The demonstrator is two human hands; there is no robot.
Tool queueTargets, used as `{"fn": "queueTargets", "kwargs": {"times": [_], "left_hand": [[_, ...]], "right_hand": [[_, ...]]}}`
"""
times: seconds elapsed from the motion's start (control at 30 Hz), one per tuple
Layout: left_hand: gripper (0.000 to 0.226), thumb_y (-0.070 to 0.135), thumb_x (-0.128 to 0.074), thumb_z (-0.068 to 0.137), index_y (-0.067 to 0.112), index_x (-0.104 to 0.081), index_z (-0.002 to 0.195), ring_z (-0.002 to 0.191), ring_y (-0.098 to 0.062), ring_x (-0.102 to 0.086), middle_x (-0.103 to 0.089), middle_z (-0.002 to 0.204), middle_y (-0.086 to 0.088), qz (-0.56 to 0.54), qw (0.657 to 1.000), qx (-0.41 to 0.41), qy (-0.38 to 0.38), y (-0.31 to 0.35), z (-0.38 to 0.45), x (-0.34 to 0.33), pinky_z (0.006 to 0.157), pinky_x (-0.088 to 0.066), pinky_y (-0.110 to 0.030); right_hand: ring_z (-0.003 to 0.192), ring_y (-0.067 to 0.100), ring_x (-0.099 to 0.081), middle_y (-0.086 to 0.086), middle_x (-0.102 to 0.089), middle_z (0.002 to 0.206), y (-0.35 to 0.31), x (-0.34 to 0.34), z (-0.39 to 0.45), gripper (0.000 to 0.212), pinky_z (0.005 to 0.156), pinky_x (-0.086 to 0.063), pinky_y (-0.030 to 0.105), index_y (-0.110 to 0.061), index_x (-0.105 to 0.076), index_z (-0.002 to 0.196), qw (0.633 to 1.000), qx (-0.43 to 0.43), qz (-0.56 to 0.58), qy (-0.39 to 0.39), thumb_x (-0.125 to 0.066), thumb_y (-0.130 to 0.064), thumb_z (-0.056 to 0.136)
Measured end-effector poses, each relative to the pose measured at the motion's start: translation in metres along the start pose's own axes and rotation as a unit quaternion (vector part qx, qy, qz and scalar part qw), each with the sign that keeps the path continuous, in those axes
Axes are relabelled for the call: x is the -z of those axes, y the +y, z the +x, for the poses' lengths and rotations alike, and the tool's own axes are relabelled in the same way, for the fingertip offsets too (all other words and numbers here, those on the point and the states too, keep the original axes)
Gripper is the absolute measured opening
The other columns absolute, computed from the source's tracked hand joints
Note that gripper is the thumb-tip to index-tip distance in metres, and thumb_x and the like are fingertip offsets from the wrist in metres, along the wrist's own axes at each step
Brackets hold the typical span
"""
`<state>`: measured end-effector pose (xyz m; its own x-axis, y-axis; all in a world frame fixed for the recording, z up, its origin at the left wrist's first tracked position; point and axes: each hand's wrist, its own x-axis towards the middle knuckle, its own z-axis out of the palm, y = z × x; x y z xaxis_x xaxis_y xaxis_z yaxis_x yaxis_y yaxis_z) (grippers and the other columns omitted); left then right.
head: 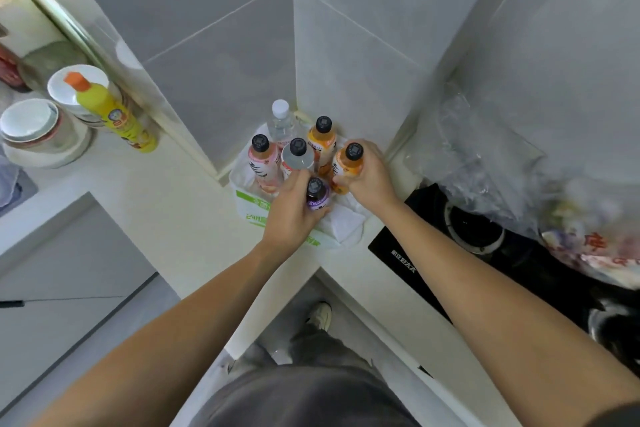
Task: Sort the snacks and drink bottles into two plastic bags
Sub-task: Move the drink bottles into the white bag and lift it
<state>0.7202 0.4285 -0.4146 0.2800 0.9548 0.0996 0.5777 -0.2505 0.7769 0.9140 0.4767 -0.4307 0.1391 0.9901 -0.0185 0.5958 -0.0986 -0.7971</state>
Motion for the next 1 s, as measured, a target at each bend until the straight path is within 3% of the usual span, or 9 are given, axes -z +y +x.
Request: {"fn": "queueTargets", "kwargs": {"times": [0.17,0.27,0.37,0.53,0.63,0.7,0.8,0.87,1.0], "left_hand": [[0.058,0.024,-0.083,0.082,0.012,-0.05,0.129,0.11,-0.022,-0.051,-0.049,0.122,-0.002,0.038,0.999,-0.005,-0.011,0.0,0.005,-0.007,0.083,-0.04,-0.023],[0.06,0.026,-0.085,0.079,0.011,-0.052,0.127,0.107,-0.023,-0.051,-0.05,0.119,-0.003,0.067,0.998,0.01,-0.001,0.003,0.006,-0.009,0.081,-0.047,-0.032],[0.054,0.033,-0.081,0.084,0.013,-0.052,0.125,0.109,-0.021,-0.05,-0.049,0.122,-0.002,0.124,0.992,-0.005,0.004,0.008,0.008,-0.004,0.07,-0.054,-0.038],[0.041,0.028,-0.072,0.092,0.012,-0.055,0.126,0.111,-0.023,-0.049,-0.05,0.125,-0.004,0.199,0.977,-0.081,-0.007,0.017,0.018,0.009,0.069,-0.055,-0.042],[0.036,0.02,-0.072,0.09,0.009,-0.058,0.122,0.104,-0.026,-0.049,-0.054,0.122,-0.007,0.231,0.963,-0.137,-0.024,0.024,0.029,0.016,0.064,-0.053,-0.045],[0.042,0.019,-0.071,0.086,0.008,-0.059,0.126,0.103,-0.029,-0.05,-0.057,0.122,-0.01,0.262,0.948,-0.178,-0.041,0.027,0.041,0.021,0.069,-0.051,-0.047],[0.058,0.027,-0.066,0.088,0.014,-0.051,0.143,0.123,-0.031,-0.048,-0.052,0.141,-0.008,0.319,0.917,-0.227,-0.078,0.028,0.061,0.026,0.088,-0.049,-0.046],[0.067,0.03,-0.065,0.09,0.02,-0.043,0.152,0.137,-0.03,-0.041,-0.044,0.152,-0.006,0.344,0.9,-0.244,-0.108,0.03,0.074,0.026,0.096,-0.046,-0.042],[0.069,0.028,-0.068,0.087,0.026,-0.043,0.152,0.137,-0.031,-0.038,-0.031,0.161,-0.008,0.354,0.881,-0.254,-0.184,0.032,0.093,0.019,0.094,-0.05,-0.045]], "right_hand": [[0.118,0.02,-0.055,0.0,-0.051,0.12,0.002,-0.003,0.012,0.071,0.104,-0.048,0.039,-0.016,-0.064,0.121,1.0,0.017,-0.022,-0.003,-0.096,-0.015,0.058],[0.12,0.019,-0.055,0.0,-0.052,0.122,0.005,-0.002,0.012,0.073,0.105,-0.048,0.04,-0.016,-0.061,0.126,0.999,0.028,-0.021,0.006,-0.094,-0.016,0.061],[0.133,0.018,-0.051,-0.002,-0.054,0.137,0.013,0.0,0.009,0.082,0.111,-0.044,0.041,-0.023,-0.051,0.142,0.999,0.028,-0.018,0.009,-0.089,-0.018,0.07],[0.137,0.014,-0.052,-0.008,-0.049,0.145,0.026,-0.002,0.002,0.084,0.108,-0.05,0.05,-0.035,-0.044,0.147,0.999,-0.002,0.036,-0.002,-0.085,-0.029,0.074],[0.133,0.012,-0.056,-0.007,-0.05,0.145,0.028,-0.001,-0.006,0.078,0.104,-0.054,0.043,-0.034,-0.044,0.149,0.997,0.0,0.073,0.015,-0.082,-0.038,0.081],[0.13,0.011,-0.057,-0.007,-0.052,0.144,0.032,-0.001,-0.016,0.072,0.101,-0.055,0.037,-0.035,-0.045,0.148,0.997,-0.004,0.072,0.028,-0.082,-0.03,0.086],[0.112,0.017,-0.06,-0.006,-0.054,0.127,0.046,-0.009,-0.037,0.051,0.091,-0.057,0.046,-0.024,-0.052,0.129,0.998,-0.047,-0.004,0.034,-0.08,-0.019,0.087],[0.111,0.021,-0.061,-0.004,-0.053,0.121,0.052,-0.018,-0.051,0.04,0.092,-0.056,0.047,-0.017,-0.056,0.121,0.996,-0.065,-0.053,-0.012,-0.079,-0.017,0.088],[0.132,0.024,-0.054,0.003,-0.056,0.142,0.047,-0.032,-0.063,0.053,0.107,-0.045,0.036,-0.017,-0.053,0.14,0.982,-0.092,-0.059,-0.153,-0.075,-0.024,0.092]]}}
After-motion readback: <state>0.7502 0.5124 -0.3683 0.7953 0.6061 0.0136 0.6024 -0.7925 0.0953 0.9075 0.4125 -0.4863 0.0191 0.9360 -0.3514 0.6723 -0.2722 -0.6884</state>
